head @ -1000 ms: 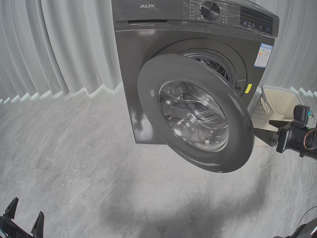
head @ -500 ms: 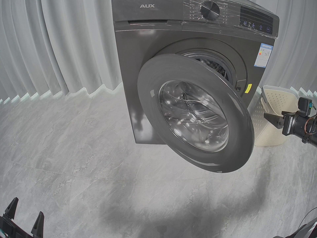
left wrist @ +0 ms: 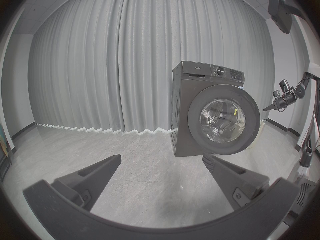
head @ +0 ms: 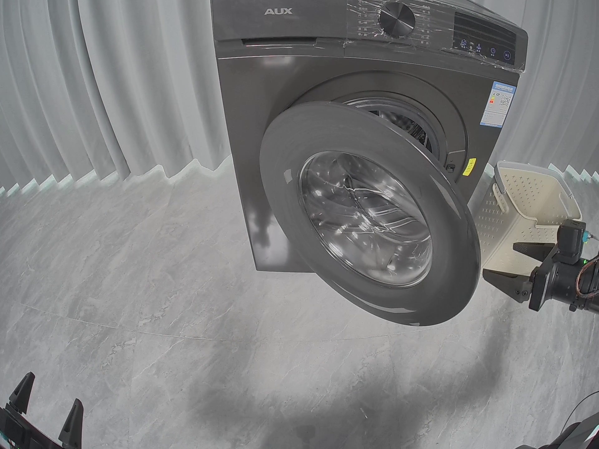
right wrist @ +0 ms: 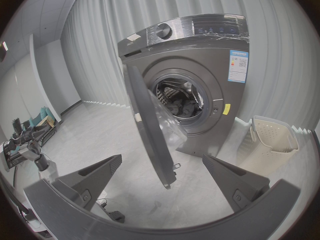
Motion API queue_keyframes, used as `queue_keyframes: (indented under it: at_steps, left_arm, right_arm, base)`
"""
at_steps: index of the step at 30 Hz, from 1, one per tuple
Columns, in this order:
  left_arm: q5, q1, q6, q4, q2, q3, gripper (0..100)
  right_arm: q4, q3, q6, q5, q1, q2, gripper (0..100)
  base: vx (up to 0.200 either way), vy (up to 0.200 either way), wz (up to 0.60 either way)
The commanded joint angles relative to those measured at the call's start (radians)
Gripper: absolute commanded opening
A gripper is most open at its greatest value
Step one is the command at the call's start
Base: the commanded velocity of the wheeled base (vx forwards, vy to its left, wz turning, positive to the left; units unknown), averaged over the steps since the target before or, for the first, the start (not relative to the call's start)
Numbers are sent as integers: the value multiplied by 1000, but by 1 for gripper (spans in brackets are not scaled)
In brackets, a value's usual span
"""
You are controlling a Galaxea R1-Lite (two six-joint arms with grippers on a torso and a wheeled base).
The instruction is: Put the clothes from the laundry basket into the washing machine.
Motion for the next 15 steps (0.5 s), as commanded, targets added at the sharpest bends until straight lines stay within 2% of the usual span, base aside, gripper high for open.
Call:
queue_keyframes:
  at_steps: [1, 8, 12, 15]
  left_arm:
    - [0, 1, 0, 0, -13, 16, 100]
    - [0, 1, 0, 0, -13, 16, 100]
    - [0, 0, -2, 0, -13, 16, 100]
    - [0, 0, -2, 0, -13, 18, 100]
  right_arm:
    - [-7, -6, 1, -10, 46, 30, 100]
    - [-57, -60, 5, -53, 43, 165, 100]
    - [-109, -91, 8, -93, 35, 217, 100]
    - [-118, -98, 7, -101, 27, 227, 100]
  base:
    - [0, 0, 0]
    - [0, 0, 0]
    - [0, 0, 0]
    - [0, 0, 0]
